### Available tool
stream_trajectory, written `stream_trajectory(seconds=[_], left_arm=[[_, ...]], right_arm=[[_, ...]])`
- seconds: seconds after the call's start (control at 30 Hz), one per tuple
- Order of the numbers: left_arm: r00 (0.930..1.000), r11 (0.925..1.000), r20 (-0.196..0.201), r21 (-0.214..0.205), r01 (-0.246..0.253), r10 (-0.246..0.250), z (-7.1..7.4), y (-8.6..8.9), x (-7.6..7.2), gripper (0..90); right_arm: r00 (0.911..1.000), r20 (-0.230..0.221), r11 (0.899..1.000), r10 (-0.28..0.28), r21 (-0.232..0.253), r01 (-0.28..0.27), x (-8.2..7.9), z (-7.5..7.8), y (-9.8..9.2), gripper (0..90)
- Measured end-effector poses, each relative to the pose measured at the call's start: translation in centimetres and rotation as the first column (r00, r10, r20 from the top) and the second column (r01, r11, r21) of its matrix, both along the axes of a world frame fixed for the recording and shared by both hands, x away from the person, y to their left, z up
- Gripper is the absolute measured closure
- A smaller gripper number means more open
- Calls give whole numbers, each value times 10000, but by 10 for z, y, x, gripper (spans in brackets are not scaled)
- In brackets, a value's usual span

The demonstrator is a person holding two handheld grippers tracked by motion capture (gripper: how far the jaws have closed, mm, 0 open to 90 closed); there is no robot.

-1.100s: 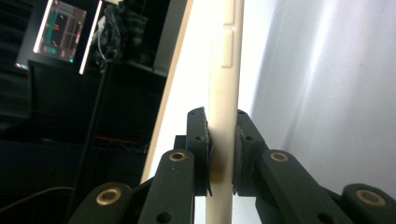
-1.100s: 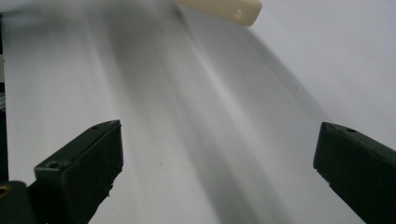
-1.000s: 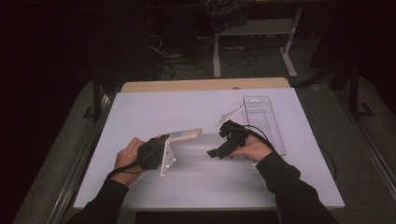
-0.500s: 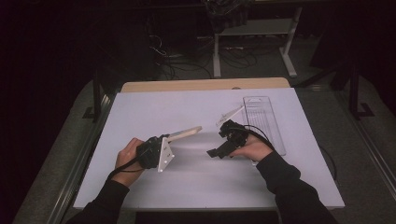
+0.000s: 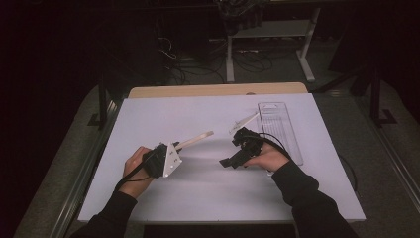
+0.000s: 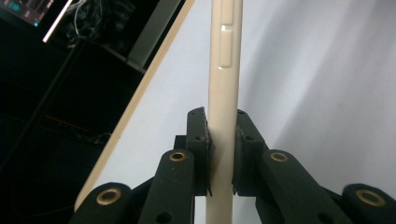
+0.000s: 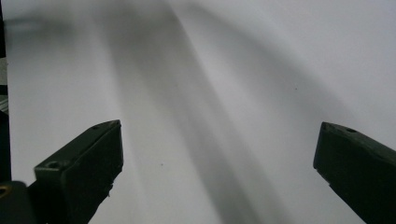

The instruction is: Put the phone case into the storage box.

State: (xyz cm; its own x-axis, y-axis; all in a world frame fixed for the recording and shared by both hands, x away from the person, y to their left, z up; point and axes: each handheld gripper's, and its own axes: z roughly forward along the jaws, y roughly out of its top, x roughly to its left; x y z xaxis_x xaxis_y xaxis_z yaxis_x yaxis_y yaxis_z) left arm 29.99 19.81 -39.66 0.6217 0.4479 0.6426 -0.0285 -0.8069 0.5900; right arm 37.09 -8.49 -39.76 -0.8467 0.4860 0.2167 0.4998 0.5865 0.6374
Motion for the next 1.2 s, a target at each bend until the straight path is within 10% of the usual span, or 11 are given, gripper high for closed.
stream_trajectory(seconds=[0.7,1.2], left_arm=[[9856,9800,-1678,-1917,-527,202,7,12,10,801],[9536,9160,-3009,-3794,-1305,112,9,24,19,801]], right_arm=[[10000,19,10000,42,3,-42,0,0,0,10],[10000,1,10000,40,25,-40,0,0,0,10]])
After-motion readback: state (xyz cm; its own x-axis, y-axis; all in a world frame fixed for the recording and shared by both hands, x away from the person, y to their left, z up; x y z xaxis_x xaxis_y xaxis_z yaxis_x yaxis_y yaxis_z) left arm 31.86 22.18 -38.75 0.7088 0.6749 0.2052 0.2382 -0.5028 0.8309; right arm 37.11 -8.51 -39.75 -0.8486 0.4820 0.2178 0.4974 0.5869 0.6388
